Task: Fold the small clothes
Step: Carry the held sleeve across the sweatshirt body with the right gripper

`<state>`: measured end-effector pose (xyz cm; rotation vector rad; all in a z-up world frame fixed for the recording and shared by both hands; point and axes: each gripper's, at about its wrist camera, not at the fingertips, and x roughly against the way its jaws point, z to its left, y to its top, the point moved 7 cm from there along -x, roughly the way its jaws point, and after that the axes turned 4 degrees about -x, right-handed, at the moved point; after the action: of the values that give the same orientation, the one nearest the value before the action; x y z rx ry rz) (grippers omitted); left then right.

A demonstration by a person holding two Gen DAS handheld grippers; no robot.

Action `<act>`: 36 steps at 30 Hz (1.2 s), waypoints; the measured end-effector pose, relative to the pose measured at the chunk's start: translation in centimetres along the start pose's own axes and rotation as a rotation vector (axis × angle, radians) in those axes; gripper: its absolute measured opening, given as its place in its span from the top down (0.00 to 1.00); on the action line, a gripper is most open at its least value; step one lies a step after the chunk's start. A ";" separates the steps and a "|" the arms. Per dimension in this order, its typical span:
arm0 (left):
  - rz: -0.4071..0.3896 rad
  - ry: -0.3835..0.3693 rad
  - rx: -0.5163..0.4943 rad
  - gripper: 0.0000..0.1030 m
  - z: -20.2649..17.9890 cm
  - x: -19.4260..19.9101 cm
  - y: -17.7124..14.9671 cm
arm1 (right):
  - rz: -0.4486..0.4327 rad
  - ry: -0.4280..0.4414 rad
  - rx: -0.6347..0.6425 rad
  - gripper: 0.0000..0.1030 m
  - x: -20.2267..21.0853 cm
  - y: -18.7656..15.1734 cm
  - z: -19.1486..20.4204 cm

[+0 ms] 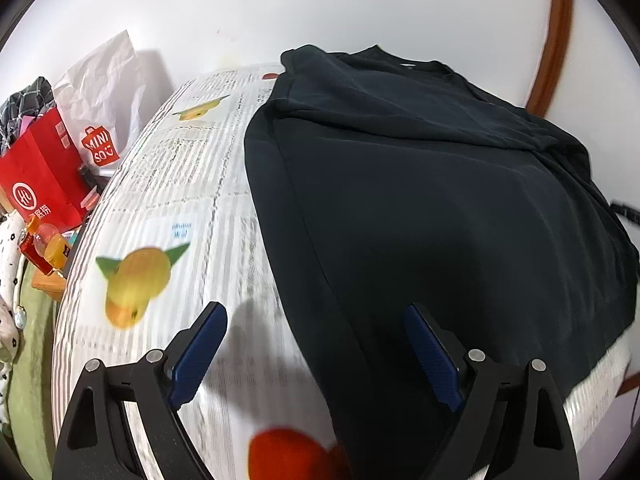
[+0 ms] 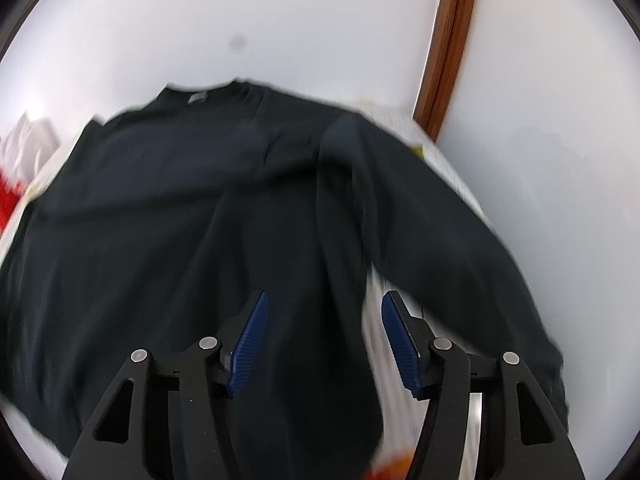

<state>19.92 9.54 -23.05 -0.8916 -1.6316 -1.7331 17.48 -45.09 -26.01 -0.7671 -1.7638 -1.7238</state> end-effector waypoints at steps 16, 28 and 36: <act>-0.022 -0.081 0.096 0.90 -0.6 2.6 -3.5 | -0.014 0.099 -0.109 0.89 2.4 -8.6 0.3; -0.012 -0.092 0.081 0.89 0.1 4.6 -6.7 | 0.009 0.099 -0.036 0.89 3.4 -9.1 1.3; 0.004 -0.073 0.095 0.79 0.2 4.8 -5.6 | -0.044 0.123 -0.084 0.59 3.1 -5.6 -0.3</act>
<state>12.58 10.29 -22.63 -0.9213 -1.7431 -1.6228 11.29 -45.40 -27.63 -0.6466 -1.6462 -1.8436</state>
